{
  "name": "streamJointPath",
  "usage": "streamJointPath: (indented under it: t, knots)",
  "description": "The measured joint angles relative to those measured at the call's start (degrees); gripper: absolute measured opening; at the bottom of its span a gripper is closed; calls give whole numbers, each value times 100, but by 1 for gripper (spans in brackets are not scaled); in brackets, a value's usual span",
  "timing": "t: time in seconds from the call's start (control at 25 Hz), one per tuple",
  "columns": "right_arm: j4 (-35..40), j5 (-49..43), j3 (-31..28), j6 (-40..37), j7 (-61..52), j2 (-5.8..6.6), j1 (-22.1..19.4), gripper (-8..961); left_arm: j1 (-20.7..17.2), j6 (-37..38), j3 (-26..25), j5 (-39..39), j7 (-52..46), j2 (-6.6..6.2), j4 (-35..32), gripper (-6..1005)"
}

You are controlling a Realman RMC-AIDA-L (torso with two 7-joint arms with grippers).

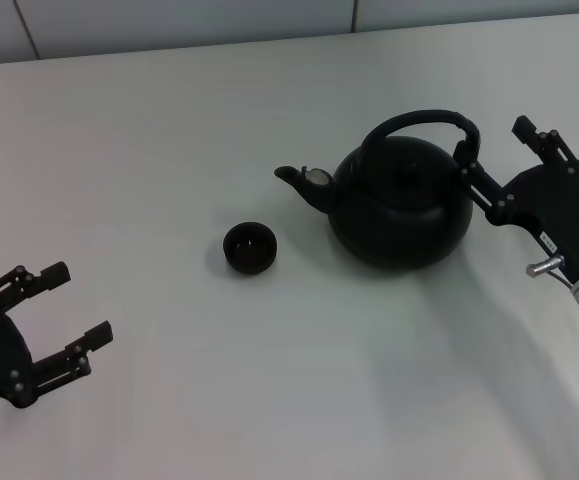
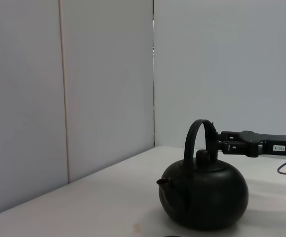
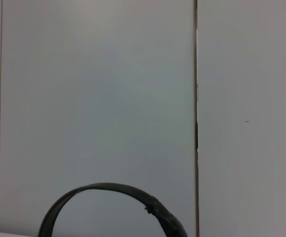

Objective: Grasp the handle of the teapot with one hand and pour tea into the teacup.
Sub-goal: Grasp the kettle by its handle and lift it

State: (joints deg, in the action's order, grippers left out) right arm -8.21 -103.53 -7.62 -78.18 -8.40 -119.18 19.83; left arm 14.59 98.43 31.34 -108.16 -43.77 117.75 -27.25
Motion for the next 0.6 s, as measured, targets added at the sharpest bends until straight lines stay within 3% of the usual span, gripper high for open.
streamJointPath:
  t: [0.6]
  knots:
    - [-7,-4,-3,33,-13,-18,98,618,23,10,-76,6,-2,11,11,793]
